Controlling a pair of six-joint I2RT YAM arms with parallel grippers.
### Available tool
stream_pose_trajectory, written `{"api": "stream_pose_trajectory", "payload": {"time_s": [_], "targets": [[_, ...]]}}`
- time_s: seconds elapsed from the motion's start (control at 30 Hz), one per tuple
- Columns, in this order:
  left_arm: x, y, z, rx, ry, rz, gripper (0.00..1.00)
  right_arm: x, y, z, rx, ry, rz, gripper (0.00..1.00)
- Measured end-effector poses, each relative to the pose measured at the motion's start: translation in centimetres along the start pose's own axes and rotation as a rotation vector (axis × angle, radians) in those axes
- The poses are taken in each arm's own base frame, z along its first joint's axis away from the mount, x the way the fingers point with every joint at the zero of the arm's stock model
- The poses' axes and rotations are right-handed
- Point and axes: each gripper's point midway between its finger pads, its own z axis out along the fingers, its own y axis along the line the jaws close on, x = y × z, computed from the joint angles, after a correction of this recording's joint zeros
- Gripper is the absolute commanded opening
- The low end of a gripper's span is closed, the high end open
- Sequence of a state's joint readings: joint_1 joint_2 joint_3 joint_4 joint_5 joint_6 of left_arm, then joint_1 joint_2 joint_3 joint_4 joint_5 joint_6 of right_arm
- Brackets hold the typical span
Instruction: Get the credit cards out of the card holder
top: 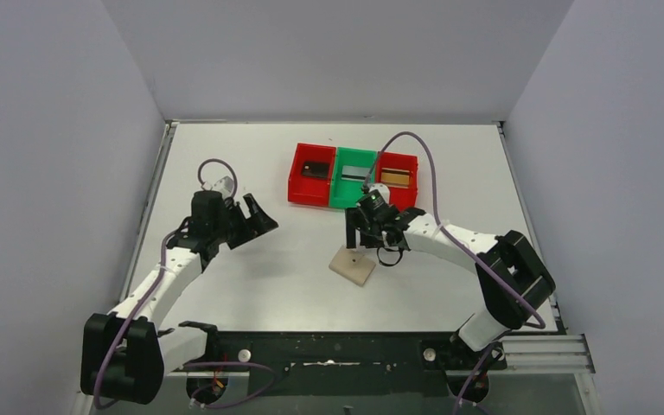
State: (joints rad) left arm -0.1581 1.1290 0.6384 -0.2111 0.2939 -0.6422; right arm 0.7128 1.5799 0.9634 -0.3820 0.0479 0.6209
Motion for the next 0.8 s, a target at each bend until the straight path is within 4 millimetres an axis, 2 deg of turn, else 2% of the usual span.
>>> {"api": "stream_pose_trajectory", "payload": {"time_s": [0.13,0.27,0.43,0.5,0.63,0.7,0.77,0.8], "targets": [[2.1,-1.0,0.3,0.024,0.054,0.02,0.77,0.8,-0.9,0.2,0.001,0.027,-0.062,0.79],[4.5,-2.6,0.8,0.064,0.11,0.041,0.73,2.6,-0.1,0.2,-0.063,0.085,-0.163,0.75],[6.8,-3.3,1.3,0.068,0.166,0.047,0.7,4.0,1.0,1.0,-0.093,0.125,-0.263,0.67],[7.2,-3.3,1.3,0.064,0.17,0.046,0.69,4.4,1.3,1.3,-0.094,0.133,-0.279,0.61],[7.4,-2.9,1.4,0.045,0.159,0.032,0.67,4.2,1.4,1.2,-0.079,0.114,-0.297,0.39],[7.5,-2.8,1.2,0.043,0.15,0.024,0.67,4.0,1.2,1.2,-0.061,0.104,-0.291,0.33],[7.5,-2.8,1.1,0.046,0.147,0.019,0.67,3.8,1.1,1.1,-0.043,0.093,-0.265,0.23],[7.4,-2.9,1.1,0.047,0.146,0.018,0.67,3.7,1.0,1.1,-0.032,0.086,-0.246,0.23]]}}
